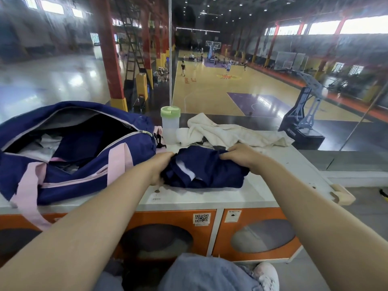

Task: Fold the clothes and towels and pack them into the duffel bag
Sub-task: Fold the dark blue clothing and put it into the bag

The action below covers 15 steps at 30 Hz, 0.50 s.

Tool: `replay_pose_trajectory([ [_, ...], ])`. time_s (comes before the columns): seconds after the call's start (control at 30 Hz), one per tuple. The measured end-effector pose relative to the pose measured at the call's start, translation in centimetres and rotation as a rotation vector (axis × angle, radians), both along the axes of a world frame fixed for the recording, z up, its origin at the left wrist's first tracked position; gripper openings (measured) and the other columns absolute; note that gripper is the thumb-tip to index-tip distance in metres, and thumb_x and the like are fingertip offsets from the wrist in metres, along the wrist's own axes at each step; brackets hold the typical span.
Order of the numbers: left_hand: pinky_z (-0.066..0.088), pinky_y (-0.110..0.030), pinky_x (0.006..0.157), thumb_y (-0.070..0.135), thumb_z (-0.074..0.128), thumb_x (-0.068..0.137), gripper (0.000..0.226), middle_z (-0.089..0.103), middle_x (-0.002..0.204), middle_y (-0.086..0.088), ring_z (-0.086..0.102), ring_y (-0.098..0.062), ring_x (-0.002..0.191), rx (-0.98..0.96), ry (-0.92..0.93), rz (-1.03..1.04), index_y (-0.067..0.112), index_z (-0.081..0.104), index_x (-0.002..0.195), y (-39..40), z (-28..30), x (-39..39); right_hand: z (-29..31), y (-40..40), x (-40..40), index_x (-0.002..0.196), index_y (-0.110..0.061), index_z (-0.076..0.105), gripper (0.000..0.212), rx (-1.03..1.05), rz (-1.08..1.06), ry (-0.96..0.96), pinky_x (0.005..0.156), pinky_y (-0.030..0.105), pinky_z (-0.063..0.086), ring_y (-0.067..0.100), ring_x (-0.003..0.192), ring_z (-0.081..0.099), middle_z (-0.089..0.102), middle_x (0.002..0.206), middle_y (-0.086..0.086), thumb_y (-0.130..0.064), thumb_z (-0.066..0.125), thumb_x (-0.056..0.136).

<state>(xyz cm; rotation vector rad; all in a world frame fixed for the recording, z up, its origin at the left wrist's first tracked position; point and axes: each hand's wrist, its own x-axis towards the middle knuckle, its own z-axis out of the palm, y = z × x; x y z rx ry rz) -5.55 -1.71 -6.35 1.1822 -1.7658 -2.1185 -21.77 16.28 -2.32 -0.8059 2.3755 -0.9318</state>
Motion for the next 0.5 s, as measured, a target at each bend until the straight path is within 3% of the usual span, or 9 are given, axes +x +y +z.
replay_pose_trajectory([
  [0.07,0.046,-0.026,0.06,0.03,0.055,0.083,0.023,0.063,0.071,-0.002,0.056,-0.021,0.063,0.026,0.041,0.081,0.02,0.065,0.064,-0.8,0.5,-0.8,-0.2,-1.2,-0.4,0.065,-0.012,0.052,0.026,0.046,-0.045,0.009,0.054,0.028,0.037,0.019,0.061,0.05,0.055,0.066,0.004,-0.025,0.068,0.08],
  [0.13,0.051,-0.032,0.079,0.056,0.045,0.083,0.043,0.071,0.091,-0.005,0.064,-0.025,0.083,-0.129,0.074,0.131,0.023,0.071,0.087,-1.0,0.9,-1.5,-0.4,-2.1,-0.8,0.073,-0.01,0.056,0.021,0.121,-0.049,0.051,0.056,0.028,0.039,0.021,0.065,0.054,0.059,0.073,0.006,-0.028,0.066,0.079],
  [0.2,0.044,-0.037,0.093,0.068,0.04,0.08,0.066,0.064,0.119,-0.005,0.058,-0.025,0.107,-0.564,0.125,0.193,0.02,0.056,0.122,-0.4,1.3,-1.3,-0.4,-2.9,-0.8,0.077,-0.01,0.057,0.022,0.184,-0.039,0.092,0.056,0.028,0.039,0.021,0.068,0.054,0.059,0.076,0.006,-0.031,0.065,0.079],
  [0.23,0.041,-0.037,0.097,0.061,0.047,0.083,0.061,0.059,0.127,-0.002,0.053,-0.021,0.115,-0.851,0.234,0.171,0.02,0.05,0.128,0.1,1.3,-0.9,-0.4,-3.2,-0.6,0.081,-0.01,0.058,0.024,0.21,-0.029,0.112,0.057,0.029,0.039,0.021,0.07,0.055,0.058,0.078,0.006,-0.033,0.065,0.079],
  [0.3,0.033,-0.041,0.108,0.049,0.06,0.084,0.057,0.052,0.135,0.001,0.044,-0.016,0.126,-1.452,0.483,-0.139,0.022,0.048,0.133,1.9,2.2,0.5,-0.5,-3.8,-0.6,0.093,-0.009,0.061,0.029,0.243,-0.013,0.14,0.061,0.03,0.041,0.023,0.077,0.057,0.06,0.085,0.007,-0.036,0.065,0.082],
  [0.37,0.02,-0.049,0.115,0.057,0.057,0.083,0.061,0.047,0.143,0.002,0.035,-0.019,0.137,-1.965,0.467,-0.606,0.026,0.049,0.135,2.7,1.4,0.5,-0.4,-4.2,-0.4,0.103,-0.008,0.061,0.032,0.28,0.001,0.144,0.069,0.033,0.045,0.027,0.087,0.059,0.061,0.095,0.01,-0.036,0.06,0.087],
  [0.43,0.015,-0.055,0.116,0.056,0.055,0.084,0.059,0.038,0.152,0.002,0.027,-0.025,0.143,-2.143,0.285,-0.803,0.029,0.05,0.136,2.6,-0.2,-0.3,-0.4,-4.3,-0.4,0.104,-0.006,0.062,0.035,0.312,0.03,0.126,0.071,0.033,0.047,0.027,0.09,0.061,0.064,0.101,0.011,-0.037,0.058,0.088],
  [0.5,0.024,-0.053,0.114,0.044,0.059,0.084,0.052,0.037,0.152,0.002,0.029,-0.023,0.142,-2.012,0.187,-0.793,0.03,0.052,0.134,1.8,-0.7,-0.8,-0.4,-3.9,-0.5,0.099,-0.008,0.065,0.033,0.314,0.075,0.157,0.068,0.03,0.044,0.023,0.085,0.06,0.065,0.097,0.008,-0.038,0.061,0.085],
])
